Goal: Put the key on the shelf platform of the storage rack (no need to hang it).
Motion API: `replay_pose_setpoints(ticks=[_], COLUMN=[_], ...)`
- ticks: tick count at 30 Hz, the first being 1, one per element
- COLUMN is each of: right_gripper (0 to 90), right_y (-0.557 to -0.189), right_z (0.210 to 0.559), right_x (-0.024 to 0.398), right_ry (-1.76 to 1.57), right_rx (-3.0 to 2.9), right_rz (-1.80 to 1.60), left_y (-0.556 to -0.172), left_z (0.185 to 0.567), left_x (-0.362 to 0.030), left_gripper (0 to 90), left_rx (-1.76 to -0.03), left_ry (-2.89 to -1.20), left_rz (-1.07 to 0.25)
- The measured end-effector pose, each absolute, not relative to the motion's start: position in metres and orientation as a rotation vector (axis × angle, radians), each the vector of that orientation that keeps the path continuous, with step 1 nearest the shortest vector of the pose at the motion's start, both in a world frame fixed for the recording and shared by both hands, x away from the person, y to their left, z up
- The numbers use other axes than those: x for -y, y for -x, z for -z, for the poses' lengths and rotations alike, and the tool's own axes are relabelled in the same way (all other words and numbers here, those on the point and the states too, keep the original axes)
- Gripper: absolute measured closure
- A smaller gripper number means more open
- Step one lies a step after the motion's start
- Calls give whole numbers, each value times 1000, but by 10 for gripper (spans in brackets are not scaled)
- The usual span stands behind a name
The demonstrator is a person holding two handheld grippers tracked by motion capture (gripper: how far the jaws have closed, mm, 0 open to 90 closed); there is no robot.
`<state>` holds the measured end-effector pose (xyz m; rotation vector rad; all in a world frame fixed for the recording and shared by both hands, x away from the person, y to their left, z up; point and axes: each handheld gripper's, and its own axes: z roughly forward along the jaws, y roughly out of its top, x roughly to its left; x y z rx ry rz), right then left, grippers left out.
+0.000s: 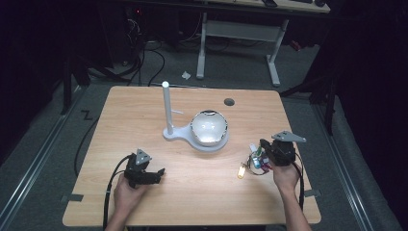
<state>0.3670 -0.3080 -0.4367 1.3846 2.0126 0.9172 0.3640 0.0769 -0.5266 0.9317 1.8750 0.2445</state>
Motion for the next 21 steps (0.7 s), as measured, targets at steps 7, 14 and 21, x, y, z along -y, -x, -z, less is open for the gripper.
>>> replay_pose_setpoints(ticks=[7, 14, 21], right_gripper=[900, 900, 900], right_y=[-362, -356, -354], right_z=[408, 382, 356], right_x=[302, 298, 290], right_ry=[-1320, -1248, -1187], right_rx=[-2055, -2069, -2090], right_rz=[-969, -1028, -1092], left_y=[-364, -364, -364], left_z=[527, 527, 527], left_x=[-77, -77, -77], left_gripper=[166, 166, 166], left_rx=[-1875, -1876, -1876], left_ry=[-931, -930, -931], left_rz=[-244, -243, -244])
